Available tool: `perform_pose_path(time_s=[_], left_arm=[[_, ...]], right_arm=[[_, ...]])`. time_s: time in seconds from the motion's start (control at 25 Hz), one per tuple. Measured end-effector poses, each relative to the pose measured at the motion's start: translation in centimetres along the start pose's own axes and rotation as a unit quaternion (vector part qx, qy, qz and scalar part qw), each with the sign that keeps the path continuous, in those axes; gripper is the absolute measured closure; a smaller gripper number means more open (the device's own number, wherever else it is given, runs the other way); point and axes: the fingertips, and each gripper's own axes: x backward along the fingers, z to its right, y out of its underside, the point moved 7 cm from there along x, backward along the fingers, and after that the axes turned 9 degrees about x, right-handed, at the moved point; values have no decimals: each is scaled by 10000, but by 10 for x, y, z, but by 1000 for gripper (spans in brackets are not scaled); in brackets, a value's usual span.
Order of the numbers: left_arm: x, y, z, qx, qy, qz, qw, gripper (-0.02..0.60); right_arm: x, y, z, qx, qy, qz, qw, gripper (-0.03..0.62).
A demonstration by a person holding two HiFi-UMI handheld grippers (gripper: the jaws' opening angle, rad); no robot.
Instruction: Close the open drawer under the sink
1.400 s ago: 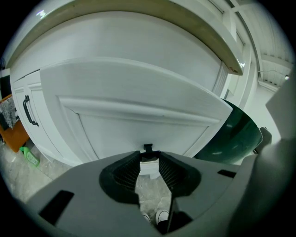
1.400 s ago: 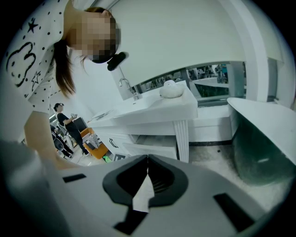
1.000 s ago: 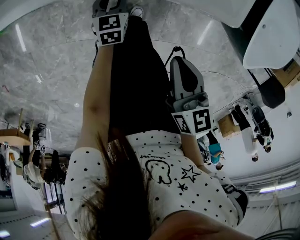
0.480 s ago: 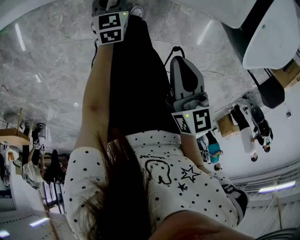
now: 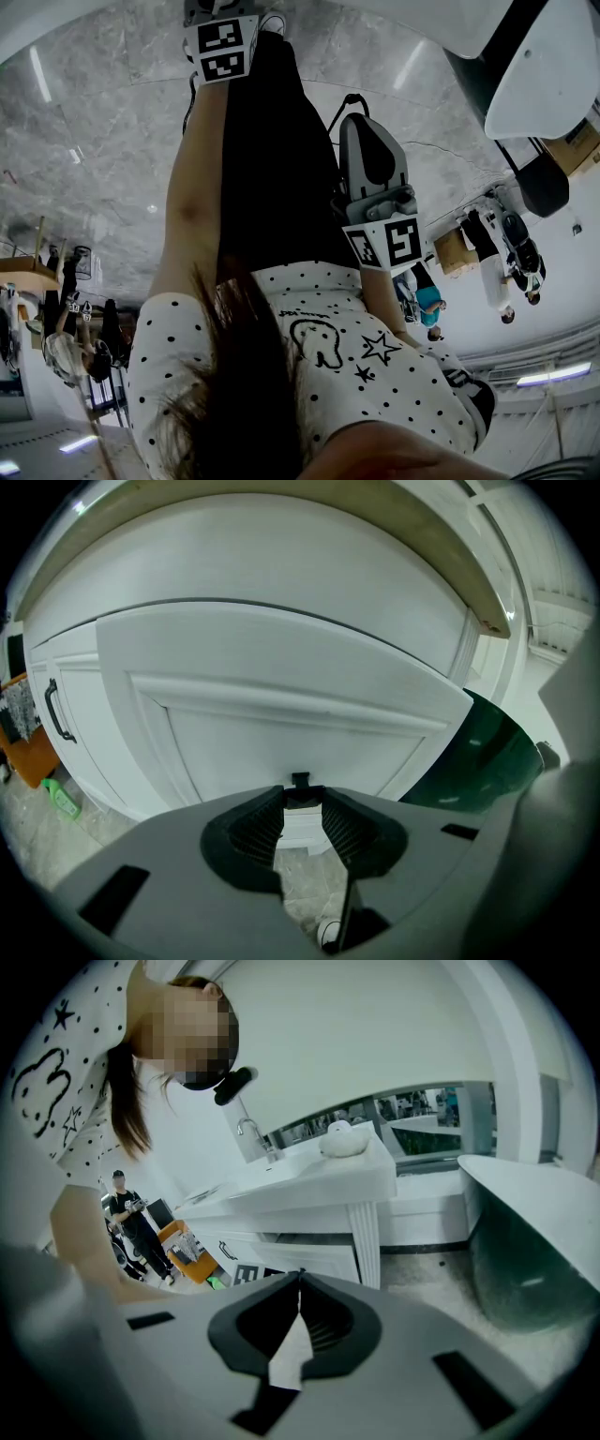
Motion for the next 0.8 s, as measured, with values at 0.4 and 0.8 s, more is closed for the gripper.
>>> perform_pose_path(time_s=[0.4,0.8], left_arm=[[-3,-8,-2,25,-12,97,9999,457],[-10,-16,-1,120,-51,154,9998,457]], right_arm=[[-1,0,-2,2,-34,-45,10000,579],[-6,-3,0,1,-76,-85,9999,579]])
